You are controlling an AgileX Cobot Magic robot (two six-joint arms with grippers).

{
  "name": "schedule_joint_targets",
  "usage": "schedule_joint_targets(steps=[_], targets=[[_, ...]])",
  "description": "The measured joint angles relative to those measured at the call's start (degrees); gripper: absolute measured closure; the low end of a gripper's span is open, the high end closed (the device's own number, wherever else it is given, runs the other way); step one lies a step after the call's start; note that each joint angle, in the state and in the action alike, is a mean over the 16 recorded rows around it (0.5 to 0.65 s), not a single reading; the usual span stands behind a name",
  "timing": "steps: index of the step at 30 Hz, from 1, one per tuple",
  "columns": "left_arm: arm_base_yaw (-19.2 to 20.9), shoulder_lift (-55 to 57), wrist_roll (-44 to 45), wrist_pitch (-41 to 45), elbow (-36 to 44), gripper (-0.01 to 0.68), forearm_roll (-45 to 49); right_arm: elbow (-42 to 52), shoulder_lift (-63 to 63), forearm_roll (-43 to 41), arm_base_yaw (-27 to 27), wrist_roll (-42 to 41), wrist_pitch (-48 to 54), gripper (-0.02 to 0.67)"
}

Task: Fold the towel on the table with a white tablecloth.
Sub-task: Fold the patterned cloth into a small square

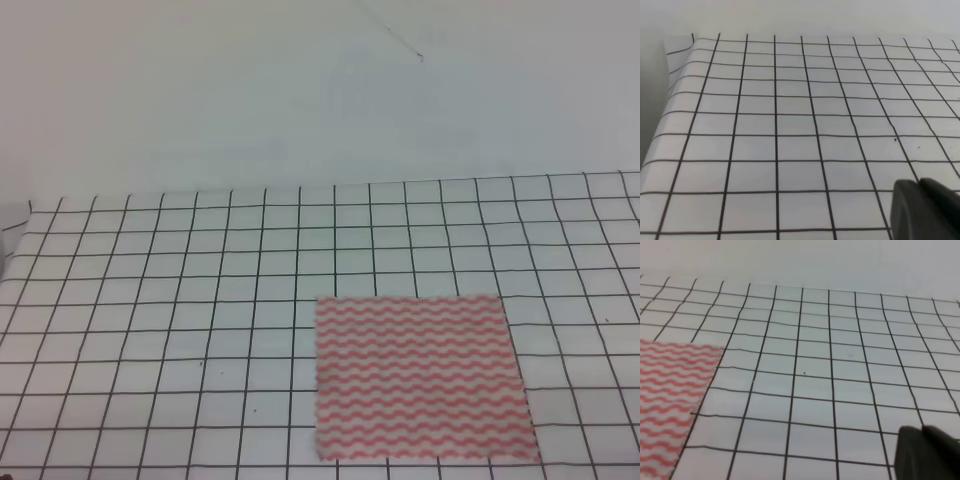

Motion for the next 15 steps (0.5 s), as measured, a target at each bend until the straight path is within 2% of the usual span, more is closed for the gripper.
schedule_joint_targets(steps=[15], targets=[[0.00,0.00,0.00,-0.18,0.00,0.674,0.02,0.00,0.00,0.00,0.00,0.00,-0.04,0.650]])
